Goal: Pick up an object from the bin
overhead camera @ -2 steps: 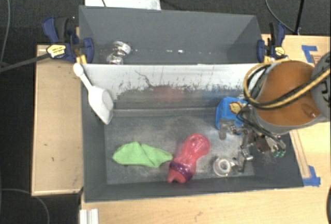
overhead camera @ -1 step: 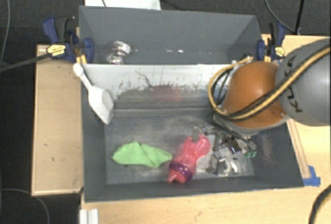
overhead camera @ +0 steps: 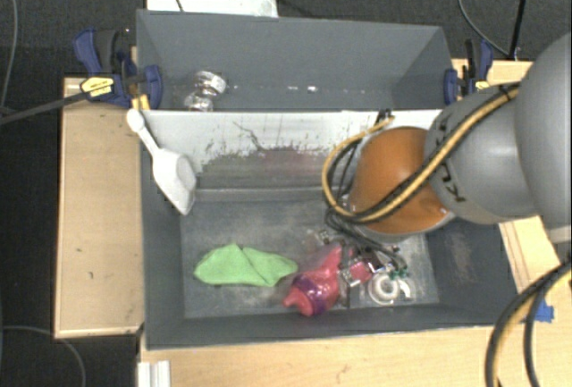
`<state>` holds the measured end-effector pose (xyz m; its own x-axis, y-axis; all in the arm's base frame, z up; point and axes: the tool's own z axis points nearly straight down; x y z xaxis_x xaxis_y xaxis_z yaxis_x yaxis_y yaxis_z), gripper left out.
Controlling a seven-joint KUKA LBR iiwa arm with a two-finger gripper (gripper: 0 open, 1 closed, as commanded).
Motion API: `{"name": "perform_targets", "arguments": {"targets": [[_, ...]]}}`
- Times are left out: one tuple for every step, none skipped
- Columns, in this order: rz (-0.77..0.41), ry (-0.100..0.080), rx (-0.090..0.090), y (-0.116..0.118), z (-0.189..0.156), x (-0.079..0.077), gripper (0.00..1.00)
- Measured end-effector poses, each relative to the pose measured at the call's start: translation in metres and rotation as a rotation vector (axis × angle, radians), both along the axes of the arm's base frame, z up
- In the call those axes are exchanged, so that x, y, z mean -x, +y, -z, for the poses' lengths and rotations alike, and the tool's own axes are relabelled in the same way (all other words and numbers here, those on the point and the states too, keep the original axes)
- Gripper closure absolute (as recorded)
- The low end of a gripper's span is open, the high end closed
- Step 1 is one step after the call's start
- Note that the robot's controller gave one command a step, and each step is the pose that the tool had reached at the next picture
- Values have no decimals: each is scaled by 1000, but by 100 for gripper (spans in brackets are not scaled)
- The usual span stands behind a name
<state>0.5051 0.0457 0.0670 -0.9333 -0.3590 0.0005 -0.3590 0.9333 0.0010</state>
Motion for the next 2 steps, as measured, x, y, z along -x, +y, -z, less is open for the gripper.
{"name": "perform_targets", "arguments": {"targets": [[-18, -4, 0, 0, -3, -6, 100], [-21, -3, 0, 0, -3, -5, 100]]}}
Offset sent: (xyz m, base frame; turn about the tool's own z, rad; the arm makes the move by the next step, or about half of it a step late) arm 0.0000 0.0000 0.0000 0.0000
